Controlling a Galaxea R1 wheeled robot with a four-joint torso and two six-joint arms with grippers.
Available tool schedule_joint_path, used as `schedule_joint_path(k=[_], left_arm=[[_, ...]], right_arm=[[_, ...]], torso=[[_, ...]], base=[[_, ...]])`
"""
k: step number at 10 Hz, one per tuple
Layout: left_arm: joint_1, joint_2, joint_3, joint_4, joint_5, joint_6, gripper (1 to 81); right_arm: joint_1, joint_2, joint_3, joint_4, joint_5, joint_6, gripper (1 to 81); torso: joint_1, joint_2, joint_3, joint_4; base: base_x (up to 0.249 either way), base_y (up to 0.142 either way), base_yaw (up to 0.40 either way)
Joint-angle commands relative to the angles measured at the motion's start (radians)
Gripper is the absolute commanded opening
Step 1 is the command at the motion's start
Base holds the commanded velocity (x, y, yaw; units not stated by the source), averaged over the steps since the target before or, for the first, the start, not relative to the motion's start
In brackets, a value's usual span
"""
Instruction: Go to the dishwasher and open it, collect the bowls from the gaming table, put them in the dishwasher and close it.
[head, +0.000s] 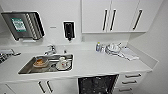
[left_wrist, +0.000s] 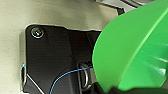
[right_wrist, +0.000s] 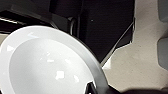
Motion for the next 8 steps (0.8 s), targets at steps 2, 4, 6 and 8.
schedule_joint_path(k=[2, 4, 6, 8], left_arm=[[-0.091, -0.256, 0.323, -0.001, 0.087, 0.008, 1.0], [-0.103, -0.328, 0.32, -0.004, 0.074, 0.0, 1.0], [-0.137, -0.409, 0.31, -0.019, 0.05, -0.014, 1.0], [-0.186, -0.47, 0.338, -0.044, -0.027, -0.075, 1.0]], right_arm=[[0.023, -0.008, 0.005, -0.003, -0.055, 0.0, 1.0], [0.025, -0.008, 0.005, -0.003, -0.055, 0.0, 1.0], [0.023, -0.008, 0.005, -0.006, -0.053, 0.0, 1.0], [0.02, -0.008, 0.002, -0.003, -0.053, 0.0, 1.0]], torso=[[0.0, 0.0, -0.009, 0.0], [0.0, 0.0, -0.008, 0.0], [0.0, 0.0, -0.008, 0.0], [0.0, 0.0, -0.009, 0.0]], base=[[0.0, 0.0, 0.0], [0.0, 0.0, 0.0], [0.0, 0.0, 0.0], [0.0, 0.0, 0.0]])
